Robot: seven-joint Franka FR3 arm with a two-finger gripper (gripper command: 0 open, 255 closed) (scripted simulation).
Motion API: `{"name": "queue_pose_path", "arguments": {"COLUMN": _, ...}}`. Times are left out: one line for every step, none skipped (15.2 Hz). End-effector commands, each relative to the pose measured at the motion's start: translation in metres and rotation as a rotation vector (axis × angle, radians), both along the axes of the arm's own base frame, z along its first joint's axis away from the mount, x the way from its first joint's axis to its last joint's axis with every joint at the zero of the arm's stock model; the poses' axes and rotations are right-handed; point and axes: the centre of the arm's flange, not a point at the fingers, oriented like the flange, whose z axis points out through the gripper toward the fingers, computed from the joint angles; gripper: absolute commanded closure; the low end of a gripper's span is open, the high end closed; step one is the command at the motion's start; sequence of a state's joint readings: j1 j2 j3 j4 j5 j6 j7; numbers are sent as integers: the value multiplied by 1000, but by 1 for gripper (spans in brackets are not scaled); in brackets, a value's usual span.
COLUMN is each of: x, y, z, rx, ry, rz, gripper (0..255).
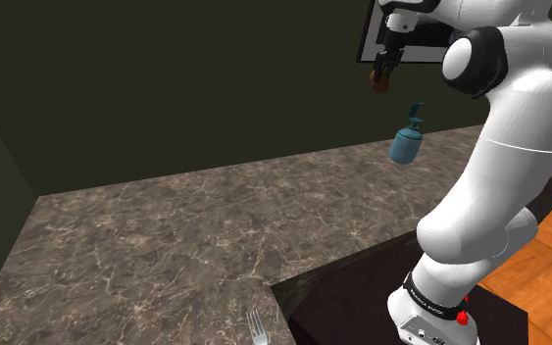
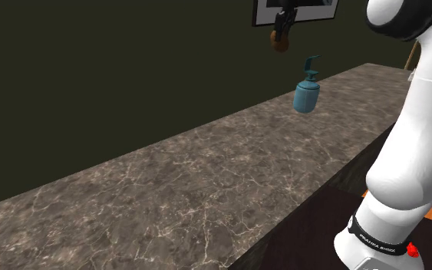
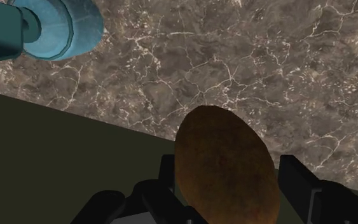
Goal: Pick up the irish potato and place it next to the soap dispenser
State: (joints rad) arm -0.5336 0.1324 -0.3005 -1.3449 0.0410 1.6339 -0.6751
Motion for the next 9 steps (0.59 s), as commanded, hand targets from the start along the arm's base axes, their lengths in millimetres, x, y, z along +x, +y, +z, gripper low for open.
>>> {"name": "queue_pose_path", "arguments": {"x": -13, "y": -24, "z": -1, "rx": 0, "ry": 0, "rz": 2, "gripper": 255}}
{"name": "queue_pose_path", "arguments": {"x": -20, "y": -35, "z": -1, "rx": 0, "ry": 0, "rz": 2, "gripper": 255}}
{"name": "queue_pose_path", "arguments": {"x": -26, "y": -47, "z": -1, "rx": 0, "ry": 0, "rz": 2, "gripper": 255}}
{"name": "queue_pose_path", "arguments": {"x": -33, "y": -59, "z": -1, "rx": 0, "ry": 0, "rz": 2, "gripper": 255}}
{"name": "queue_pose_path", "arguments": {"x": -39, "y": -70, "z": -1, "rx": 0, "ry": 0, "rz": 2, "gripper": 255}}
{"name": "queue_pose_path", "arguments": {"x": -46, "y": -82, "z": -1, "rx": 0, "ry": 0, "rz": 2, "gripper": 255}}
{"name": "queue_pose_path", "arguments": {"x": -52, "y": -93, "z": -1, "rx": 0, "ry": 0, "rz": 2, "gripper": 255}}
{"name": "queue_pose_path", "arguments": {"x": -59, "y": -105, "z": -1, "rx": 0, "ry": 0, "rz": 2, "gripper": 255}}
{"name": "queue_pose_path", "arguments": {"x": -65, "y": -116, "z": -1, "rx": 0, "ry": 0, "rz": 2, "gripper": 255}}
